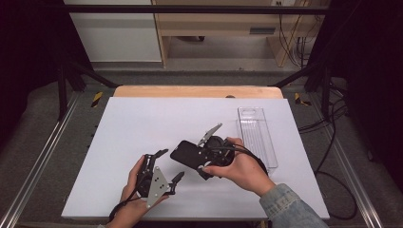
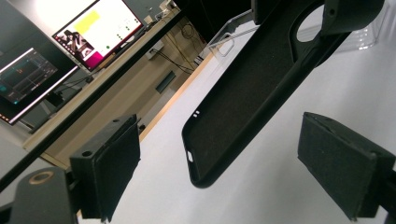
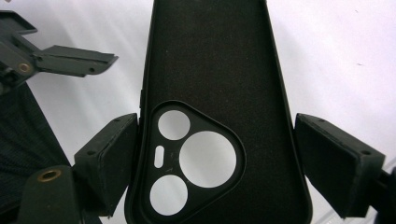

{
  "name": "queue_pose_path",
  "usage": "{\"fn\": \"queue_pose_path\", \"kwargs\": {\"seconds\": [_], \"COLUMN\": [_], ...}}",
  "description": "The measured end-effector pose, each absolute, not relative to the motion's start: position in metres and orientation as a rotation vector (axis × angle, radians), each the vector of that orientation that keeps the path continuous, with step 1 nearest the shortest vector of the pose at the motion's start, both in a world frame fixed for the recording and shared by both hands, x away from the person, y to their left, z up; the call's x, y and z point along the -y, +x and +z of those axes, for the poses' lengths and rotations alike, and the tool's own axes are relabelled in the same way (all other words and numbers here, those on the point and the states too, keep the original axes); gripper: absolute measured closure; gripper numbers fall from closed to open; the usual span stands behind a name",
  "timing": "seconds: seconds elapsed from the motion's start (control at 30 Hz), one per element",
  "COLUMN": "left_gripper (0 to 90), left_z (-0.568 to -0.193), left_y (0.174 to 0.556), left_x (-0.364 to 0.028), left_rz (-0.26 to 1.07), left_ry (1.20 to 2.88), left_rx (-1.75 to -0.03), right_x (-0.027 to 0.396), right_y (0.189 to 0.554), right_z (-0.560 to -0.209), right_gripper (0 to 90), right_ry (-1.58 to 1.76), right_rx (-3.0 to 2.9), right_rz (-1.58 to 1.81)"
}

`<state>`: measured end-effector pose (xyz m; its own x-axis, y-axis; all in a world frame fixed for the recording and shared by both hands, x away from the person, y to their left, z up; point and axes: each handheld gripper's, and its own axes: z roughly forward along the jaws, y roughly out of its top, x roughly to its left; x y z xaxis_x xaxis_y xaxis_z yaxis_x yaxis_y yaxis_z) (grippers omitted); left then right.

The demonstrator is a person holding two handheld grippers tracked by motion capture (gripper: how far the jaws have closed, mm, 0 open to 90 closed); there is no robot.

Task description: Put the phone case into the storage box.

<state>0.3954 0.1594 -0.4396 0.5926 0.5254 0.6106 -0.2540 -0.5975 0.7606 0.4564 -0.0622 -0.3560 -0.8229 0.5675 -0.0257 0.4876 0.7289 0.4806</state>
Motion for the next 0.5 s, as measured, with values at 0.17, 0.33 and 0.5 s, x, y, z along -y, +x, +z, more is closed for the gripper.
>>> {"fn": "queue_pose_path", "kwargs": {"seconds": [0.17, 0.33, 0.5], "left_gripper": [14.0, 16.1, 17.3], "left_z": [-0.443, -0.4432, -0.4435], "left_y": [0.3944, 0.3935, 0.3934], "left_x": [-0.1563, -0.1555, -0.1551], "left_rz": [1.128, 1.128, 1.132], "left_ry": [1.956, 1.958, 1.958], "left_rx": [-0.181, -0.172, -0.169], "right_x": [0.0582, 0.0563, 0.0542], "right_y": [0.4557, 0.4564, 0.4549], "right_z": [-0.3568, -0.3569, -0.3564], "right_gripper": [16.6, 16.5, 16.5], "right_ry": [0.846, 0.834, 0.825], "right_rx": [-2.767, -2.77, -2.778], "right_rz": [0.697, 0.693, 0.687]}}
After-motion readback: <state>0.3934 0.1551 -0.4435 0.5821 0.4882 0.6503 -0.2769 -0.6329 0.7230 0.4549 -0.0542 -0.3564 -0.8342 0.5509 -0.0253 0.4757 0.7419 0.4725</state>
